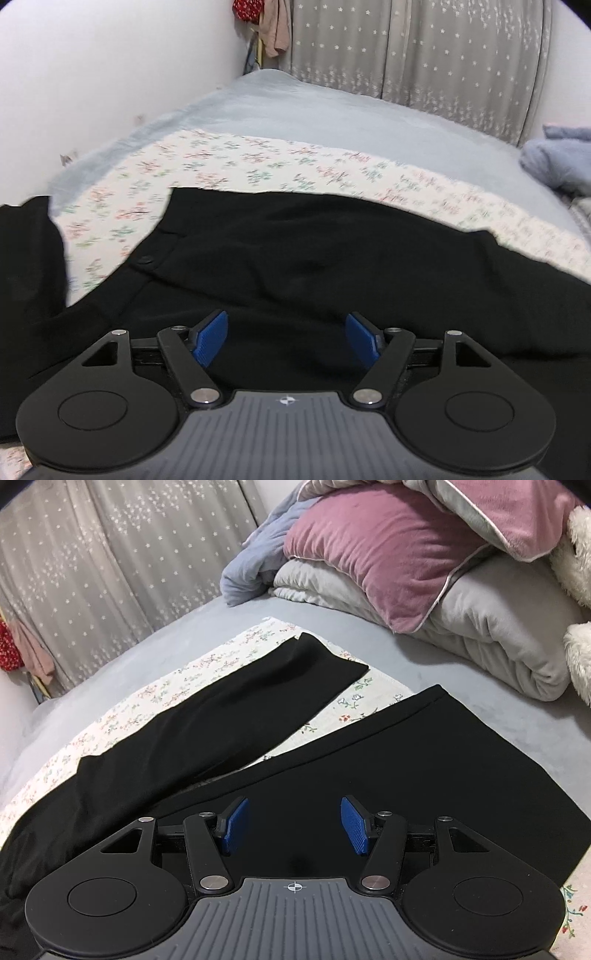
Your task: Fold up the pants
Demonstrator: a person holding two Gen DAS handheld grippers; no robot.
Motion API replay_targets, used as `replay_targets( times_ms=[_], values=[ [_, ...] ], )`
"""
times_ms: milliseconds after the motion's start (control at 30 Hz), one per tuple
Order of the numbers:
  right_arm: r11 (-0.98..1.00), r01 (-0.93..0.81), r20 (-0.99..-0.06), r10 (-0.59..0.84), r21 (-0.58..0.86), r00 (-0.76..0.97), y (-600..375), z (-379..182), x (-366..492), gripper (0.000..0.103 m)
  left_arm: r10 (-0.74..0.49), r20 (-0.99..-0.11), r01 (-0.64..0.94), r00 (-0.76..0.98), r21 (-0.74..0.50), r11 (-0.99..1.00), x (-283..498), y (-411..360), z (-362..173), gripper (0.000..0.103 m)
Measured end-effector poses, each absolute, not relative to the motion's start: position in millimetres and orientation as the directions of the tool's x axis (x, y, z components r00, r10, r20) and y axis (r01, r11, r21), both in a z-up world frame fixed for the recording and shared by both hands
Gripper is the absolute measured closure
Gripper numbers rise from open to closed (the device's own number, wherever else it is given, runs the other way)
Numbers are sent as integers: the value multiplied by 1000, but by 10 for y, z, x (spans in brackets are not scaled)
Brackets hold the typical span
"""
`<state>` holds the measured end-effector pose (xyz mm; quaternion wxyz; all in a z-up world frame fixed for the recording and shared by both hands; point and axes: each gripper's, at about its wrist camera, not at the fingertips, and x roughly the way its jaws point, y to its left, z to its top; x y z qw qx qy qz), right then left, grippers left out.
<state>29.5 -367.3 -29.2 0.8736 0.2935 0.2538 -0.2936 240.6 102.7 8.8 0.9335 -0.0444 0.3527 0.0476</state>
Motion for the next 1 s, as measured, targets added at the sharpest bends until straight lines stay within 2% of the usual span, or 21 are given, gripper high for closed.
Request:
replay_targets(
  times_ms=[200,367,467,600,700,733,800,833,933,967,1000],
  values=[
    [653,682,-628,-388,329,674,-3797,-283,368,48,109,-687,-150,718,0,989,2824,1262,-61,17],
    [742,633,-608,-402,221,684,-4104,-211,596,48,180,-708,-214,683,42,976,3241,1769,-83,17],
    [778,612,-604,-422,142,676,-4340,-159,826,48,197,-710,-235,676,46,971,3500,2035,-90,15],
    [805,581,-580,-417,123,700,-4712,-85,1250,48,249,-725,-265,643,96,960,3821,2234,-169,12],
    [819,566,-591,-411,95,694,-4975,-86,1637,48,239,-737,-271,633,78,959,4018,2292,-168,8],
    [826,558,-595,-407,85,693,-5050,-86,1769,45,229,-738,-272,635,65,960,4083,2304,-163,3],
    [839,542,-606,-404,54,686,-5174,-72,2001,38,227,-734,-272,640,60,961,4225,2294,-171,0],
    [845,534,-615,-406,29,676,-5231,-66,2130,34,239,-732,-269,638,79,960,4297,2272,-192,0],
    [858,509,-643,-426,-65,637,-5350,-98,2475,34,326,-721,-284,611,185,941,4511,2234,-313,0],
    [863,496,-654,-429,-94,623,-5381,-135,2583,34,331,-721,-284,608,192,940,4544,2235,-353,3],
    [867,485,-667,-427,-111,610,-5409,-173,2661,34,327,-726,-282,605,189,941,4581,2251,-400,9]
  ],
)
